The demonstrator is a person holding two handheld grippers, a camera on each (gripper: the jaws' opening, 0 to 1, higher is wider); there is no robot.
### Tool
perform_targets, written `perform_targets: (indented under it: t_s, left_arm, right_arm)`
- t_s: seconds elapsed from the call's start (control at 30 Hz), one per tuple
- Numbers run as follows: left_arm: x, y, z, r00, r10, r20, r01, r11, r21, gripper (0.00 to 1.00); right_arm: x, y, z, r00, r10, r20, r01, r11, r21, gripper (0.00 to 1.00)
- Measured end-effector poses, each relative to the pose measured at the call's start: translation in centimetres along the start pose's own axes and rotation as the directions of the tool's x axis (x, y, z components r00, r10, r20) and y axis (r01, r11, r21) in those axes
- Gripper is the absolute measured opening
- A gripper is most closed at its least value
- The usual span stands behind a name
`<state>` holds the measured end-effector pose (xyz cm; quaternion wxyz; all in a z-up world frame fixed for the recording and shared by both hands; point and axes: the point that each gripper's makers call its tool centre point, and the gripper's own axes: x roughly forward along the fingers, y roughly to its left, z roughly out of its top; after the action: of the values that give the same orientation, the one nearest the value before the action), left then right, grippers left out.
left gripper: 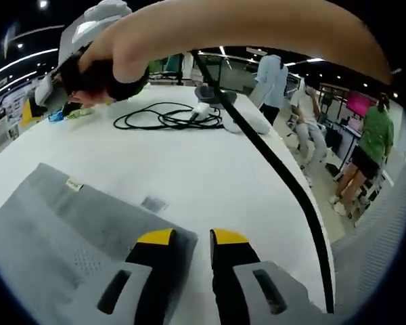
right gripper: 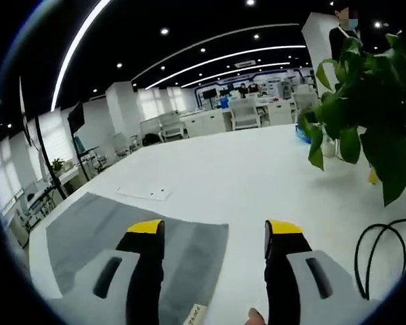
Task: Fold the towel on the table until its edges align and the towel forms a compact rectangular stack.
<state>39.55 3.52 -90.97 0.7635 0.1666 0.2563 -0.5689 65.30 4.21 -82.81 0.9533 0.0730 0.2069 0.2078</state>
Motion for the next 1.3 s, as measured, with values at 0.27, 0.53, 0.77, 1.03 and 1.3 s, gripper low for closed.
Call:
perform_targets:
  t_s: [0.27,0.53,0.77,1.03,1.3]
  left_arm:
    - [0.1,-0.1,0.0,0.999,0.045,-0.002,-0.044,0.989,0.142,0.07]
    - [-0.2,0.2,0.1,0.999,0.038,0.003,-0.038,0.989,0.145,0.05]
    - [-0.1,0.1,0.0,0.999,0.03,0.015,-0.031,0.989,0.146,0.05]
    - [-0.1,0.2,0.0,1.0,0.016,0.027,-0.02,0.988,0.154,0.05]
    - [0.0,0.2,0.0,0.999,0.015,0.031,-0.019,0.99,0.136,0.05]
  right_arm:
    - [1.5,-0.5,-1.5,0.999,-0.008,-0.031,0.007,1.0,-0.03,0.56]
    - [3.4,-1.2,-3.2,0.997,-0.03,-0.068,0.025,0.997,-0.072,0.51]
    - [6.3,-2.1,-4.1,0.996,-0.052,-0.07,0.045,0.995,-0.09,0.47]
    - [8.5,-2.8,-6.2,0.982,-0.113,-0.152,0.08,0.974,-0.21,0.33]
    - [10.1,-2.5,-5.9,0.998,0.003,-0.067,-0.013,0.989,-0.148,0.01]
